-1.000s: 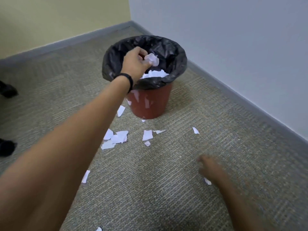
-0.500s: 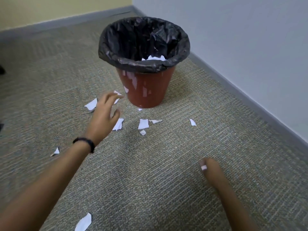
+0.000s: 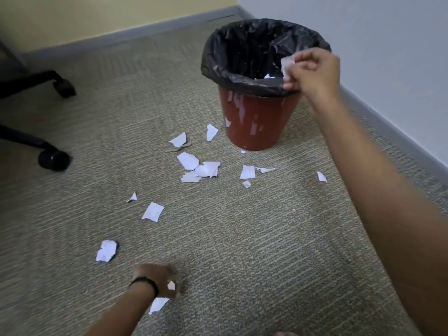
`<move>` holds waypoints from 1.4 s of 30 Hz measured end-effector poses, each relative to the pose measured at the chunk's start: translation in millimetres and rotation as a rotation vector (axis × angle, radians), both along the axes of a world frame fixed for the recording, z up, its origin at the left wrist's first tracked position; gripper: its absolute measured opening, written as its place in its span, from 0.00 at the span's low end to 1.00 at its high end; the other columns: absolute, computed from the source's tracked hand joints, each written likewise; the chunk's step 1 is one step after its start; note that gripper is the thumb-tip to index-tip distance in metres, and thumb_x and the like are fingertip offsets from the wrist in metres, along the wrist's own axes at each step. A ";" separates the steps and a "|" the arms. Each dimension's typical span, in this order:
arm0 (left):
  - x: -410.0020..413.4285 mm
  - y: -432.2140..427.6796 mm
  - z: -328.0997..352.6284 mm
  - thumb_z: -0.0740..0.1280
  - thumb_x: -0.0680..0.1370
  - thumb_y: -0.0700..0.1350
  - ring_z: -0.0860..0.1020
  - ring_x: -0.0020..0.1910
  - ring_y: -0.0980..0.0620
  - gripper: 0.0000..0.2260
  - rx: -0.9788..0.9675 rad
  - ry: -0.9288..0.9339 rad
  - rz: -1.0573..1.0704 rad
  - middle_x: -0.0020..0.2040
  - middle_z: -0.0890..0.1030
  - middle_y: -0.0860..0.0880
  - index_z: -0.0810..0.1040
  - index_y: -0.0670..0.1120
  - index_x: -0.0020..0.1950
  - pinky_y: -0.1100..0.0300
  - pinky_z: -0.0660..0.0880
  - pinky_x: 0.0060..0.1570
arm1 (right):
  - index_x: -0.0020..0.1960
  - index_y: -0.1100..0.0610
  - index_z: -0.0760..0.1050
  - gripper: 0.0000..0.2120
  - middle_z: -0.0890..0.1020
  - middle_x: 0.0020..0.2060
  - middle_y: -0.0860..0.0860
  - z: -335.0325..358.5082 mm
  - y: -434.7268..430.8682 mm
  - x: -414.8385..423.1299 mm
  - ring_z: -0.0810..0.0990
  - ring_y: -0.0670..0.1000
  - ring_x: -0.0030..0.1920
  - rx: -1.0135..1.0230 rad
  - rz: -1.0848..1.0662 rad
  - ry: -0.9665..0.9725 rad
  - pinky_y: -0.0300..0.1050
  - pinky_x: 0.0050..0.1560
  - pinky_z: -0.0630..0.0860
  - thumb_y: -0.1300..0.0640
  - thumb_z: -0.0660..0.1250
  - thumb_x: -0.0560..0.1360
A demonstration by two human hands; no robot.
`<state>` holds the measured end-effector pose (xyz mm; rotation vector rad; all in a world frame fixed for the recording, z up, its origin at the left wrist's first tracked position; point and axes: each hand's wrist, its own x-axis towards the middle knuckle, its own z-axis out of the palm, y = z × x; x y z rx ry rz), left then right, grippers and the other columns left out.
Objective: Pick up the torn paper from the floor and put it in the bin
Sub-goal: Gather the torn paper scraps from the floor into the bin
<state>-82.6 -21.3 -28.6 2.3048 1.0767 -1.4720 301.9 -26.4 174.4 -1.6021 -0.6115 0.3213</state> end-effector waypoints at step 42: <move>254.6 122.7 221.2 0.66 0.78 0.44 0.71 0.30 0.61 0.10 0.150 -1.595 0.562 0.30 0.74 0.57 0.75 0.46 0.37 0.69 0.68 0.33 | 0.44 0.51 0.68 0.17 0.81 0.32 0.53 -263.7 -150.8 59.5 0.82 0.55 0.33 -1.180 0.529 -0.471 0.40 0.36 0.74 0.49 0.59 0.56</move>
